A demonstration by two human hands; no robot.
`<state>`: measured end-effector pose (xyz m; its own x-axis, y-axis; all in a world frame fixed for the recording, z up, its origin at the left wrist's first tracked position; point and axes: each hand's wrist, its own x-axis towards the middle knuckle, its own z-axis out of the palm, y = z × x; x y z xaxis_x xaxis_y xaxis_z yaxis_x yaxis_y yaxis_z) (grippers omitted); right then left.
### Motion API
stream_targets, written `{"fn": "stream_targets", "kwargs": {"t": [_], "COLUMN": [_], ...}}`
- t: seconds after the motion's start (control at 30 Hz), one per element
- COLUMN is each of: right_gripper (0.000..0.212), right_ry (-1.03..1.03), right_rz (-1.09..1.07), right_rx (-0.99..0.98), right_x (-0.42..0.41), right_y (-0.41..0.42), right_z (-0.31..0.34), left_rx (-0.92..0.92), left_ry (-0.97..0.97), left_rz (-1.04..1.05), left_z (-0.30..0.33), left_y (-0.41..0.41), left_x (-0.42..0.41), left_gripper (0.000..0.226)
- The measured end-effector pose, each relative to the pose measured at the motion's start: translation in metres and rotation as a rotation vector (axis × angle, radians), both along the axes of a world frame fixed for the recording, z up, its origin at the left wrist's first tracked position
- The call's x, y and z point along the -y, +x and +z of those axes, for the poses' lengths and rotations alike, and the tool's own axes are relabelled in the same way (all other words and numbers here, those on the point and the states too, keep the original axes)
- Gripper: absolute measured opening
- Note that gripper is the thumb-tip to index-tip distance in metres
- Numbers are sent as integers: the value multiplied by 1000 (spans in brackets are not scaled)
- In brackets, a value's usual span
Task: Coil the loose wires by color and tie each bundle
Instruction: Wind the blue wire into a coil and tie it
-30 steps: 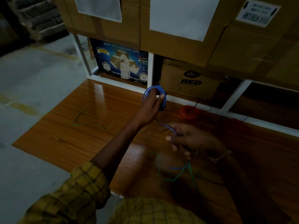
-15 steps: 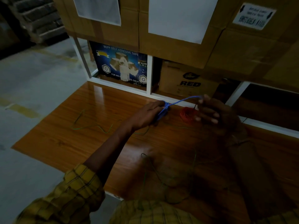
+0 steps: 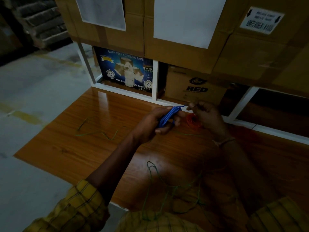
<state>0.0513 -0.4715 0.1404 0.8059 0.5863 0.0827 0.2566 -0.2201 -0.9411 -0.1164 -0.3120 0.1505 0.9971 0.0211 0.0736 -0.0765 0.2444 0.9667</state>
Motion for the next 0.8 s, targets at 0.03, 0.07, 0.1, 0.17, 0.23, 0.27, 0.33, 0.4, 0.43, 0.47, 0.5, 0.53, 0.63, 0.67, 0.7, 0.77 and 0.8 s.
{"fn": "stream_targets", "kwargs": {"t": [0.03,0.07,0.1,0.17,0.23,0.27,0.33,0.4,0.43,0.47,0.5,0.53,0.63,0.67,0.7,0.77,0.8], "right_gripper": [16,14,13,15,18,20,26,34,35,34,30,24,44,51,49,32,26], "right_ry": [-10,-13,-12,-11,-32,-41,-43,-35,-21,-7,11,11,9,0,-3,29,48], "right_rz": [5,8,12,32,74,95,115,88,61,36,23,17,3,-21,-52,-100,-115], "right_rx": [15,31,54,87,110,112,89,82,92,100,96,84,22,33,64,112,119], "right_x": [-1,-1,-1,1,5,6,7,5,4,3,2,1,-1,-1,-2,-3,-3], "right_y": [-5,-10,-15,-26,-36,-41,-46,-52,-54,-57,-59,-63,-73,-76,-78,-80,-79], "right_z": [-2,-4,-5,-3,-1,0,0,0,1,0,-1,-1,-1,0,2,4,3], "left_rx": [8,12,15,6,-29,-44,-56,-53,-54,-57,-58,-60,-74,-77,-81,-93,-96], "left_ry": [-61,-128,-196,-307,-379,-402,-441,-496,-528,-550,-560,-561,-581,-586,-584,-569,-566], "left_rz": [18,44,74,151,235,268,316,342,342,343,349,363,385,382,381,385,384], "left_z": [1,1,1,-1,-2,-3,-4,-5,-5,-6,-7,-8,-9,-9,-9,-9,-9], "left_y": [1,2,4,7,9,10,13,16,18,20,22,24,27,28,28,28,28], "left_x": [0,0,-1,-4,-6,-6,-5,-4,-2,-1,1,4,12,14,16,18,18], "left_gripper": [53,52,50,49,48,48,50,55,58,61,61,60,54,52,49,48,48]}}
